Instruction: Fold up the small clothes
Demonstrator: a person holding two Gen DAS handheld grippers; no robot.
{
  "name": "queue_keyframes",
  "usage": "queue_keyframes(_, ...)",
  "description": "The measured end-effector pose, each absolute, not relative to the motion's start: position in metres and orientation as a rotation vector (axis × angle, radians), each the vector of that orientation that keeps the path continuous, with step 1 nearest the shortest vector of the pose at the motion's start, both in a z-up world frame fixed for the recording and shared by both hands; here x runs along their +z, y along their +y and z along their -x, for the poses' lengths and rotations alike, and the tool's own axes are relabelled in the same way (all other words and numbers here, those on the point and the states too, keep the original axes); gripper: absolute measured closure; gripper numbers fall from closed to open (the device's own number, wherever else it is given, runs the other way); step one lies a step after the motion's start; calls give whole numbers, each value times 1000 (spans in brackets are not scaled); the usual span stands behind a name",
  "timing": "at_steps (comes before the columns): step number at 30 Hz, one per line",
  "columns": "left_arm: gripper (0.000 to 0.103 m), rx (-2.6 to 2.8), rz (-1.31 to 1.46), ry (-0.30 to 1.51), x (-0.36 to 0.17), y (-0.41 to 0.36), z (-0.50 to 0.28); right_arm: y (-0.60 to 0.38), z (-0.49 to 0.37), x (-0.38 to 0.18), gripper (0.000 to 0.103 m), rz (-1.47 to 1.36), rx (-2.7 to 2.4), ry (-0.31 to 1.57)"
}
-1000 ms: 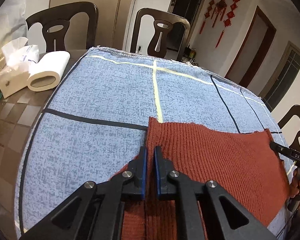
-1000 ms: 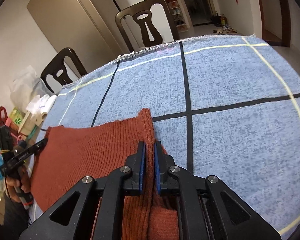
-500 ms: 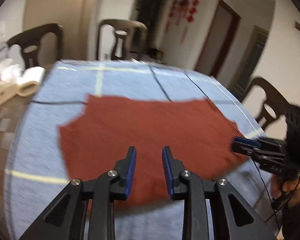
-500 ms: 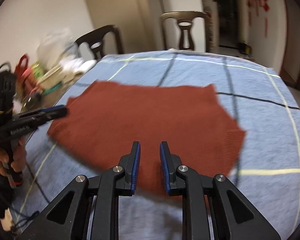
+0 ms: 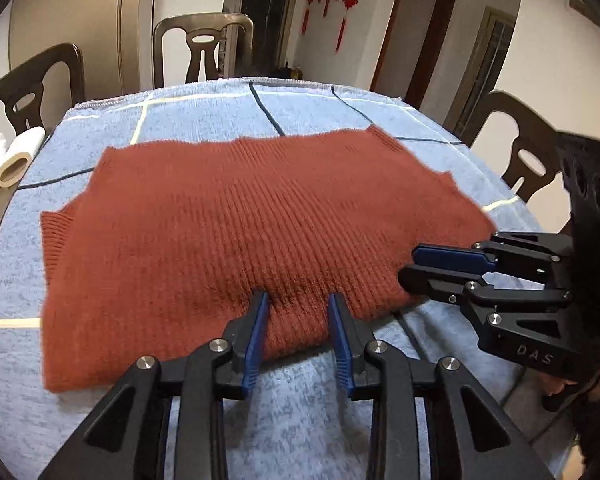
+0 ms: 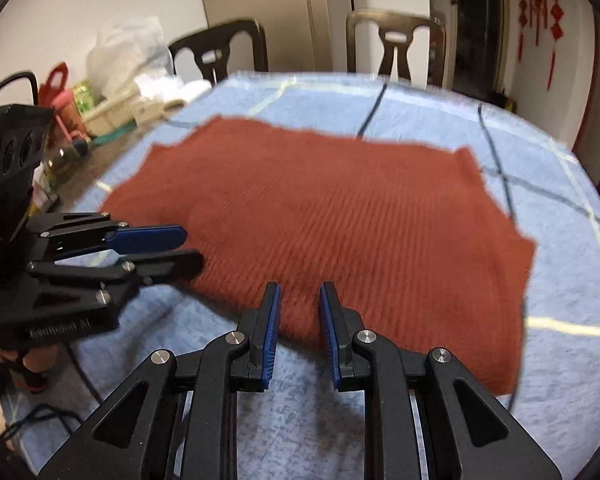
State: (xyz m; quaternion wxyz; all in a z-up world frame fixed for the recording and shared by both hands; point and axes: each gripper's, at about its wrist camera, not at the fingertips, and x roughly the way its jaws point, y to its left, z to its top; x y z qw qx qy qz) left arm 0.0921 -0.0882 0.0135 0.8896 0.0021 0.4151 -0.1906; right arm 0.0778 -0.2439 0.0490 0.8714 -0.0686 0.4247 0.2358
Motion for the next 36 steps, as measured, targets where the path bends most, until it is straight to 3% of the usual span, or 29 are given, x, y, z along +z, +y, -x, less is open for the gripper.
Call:
queue_keyframes(13,69,-262,111,848,18,-30,-94,-313,-78,56,82,10,347,871)
queue_keyframes(36,69,-152,176,799,17,11,-103,-323,-105,59,82,-38,247,871)
